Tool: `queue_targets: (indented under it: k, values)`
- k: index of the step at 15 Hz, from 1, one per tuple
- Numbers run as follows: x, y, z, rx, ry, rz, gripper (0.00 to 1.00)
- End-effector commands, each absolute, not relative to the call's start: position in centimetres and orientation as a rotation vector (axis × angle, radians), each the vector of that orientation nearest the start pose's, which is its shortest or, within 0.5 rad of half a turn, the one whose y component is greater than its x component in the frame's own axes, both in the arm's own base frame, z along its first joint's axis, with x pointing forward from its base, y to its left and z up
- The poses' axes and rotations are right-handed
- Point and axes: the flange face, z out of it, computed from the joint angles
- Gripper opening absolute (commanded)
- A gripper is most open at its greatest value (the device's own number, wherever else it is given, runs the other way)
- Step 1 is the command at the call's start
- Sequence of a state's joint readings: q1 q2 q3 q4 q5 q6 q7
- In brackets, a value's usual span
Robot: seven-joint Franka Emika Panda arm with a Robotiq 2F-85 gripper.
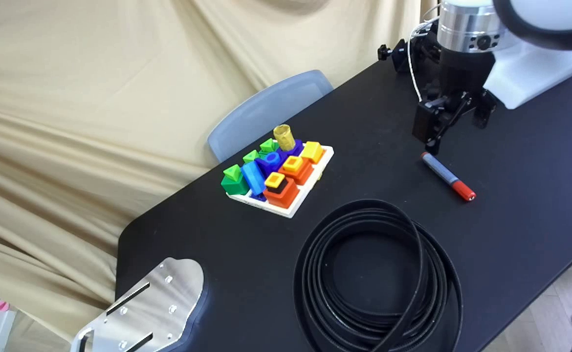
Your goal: Move the red marker backwards
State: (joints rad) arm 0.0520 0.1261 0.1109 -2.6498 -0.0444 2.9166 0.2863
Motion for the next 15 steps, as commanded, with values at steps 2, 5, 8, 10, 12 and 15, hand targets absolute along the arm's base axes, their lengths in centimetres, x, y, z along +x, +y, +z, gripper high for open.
queue_targets:
  k: [2, 5, 8, 10, 12, 15]
  values:
    - [44.4, 8.0, 18.8, -3.083, 0.229, -0.195, 1.0]
    - [44.9, 8.6, 17.1, -3.072, 0.256, -0.19, 1.0]
    - [45.3, 9.3, 15.5, -3.059, 0.288, -0.17, 1.0]
    - [45.5, 9.6, 14.8, -3.051, 0.31, -0.167, 1.0]
    - [45.8, 9.8, 14.4, -3.043, 0.336, -0.166, 0.73]
    - [46.1, 9.9, 14.0, -3.039, 0.358, -0.158, 0.52]
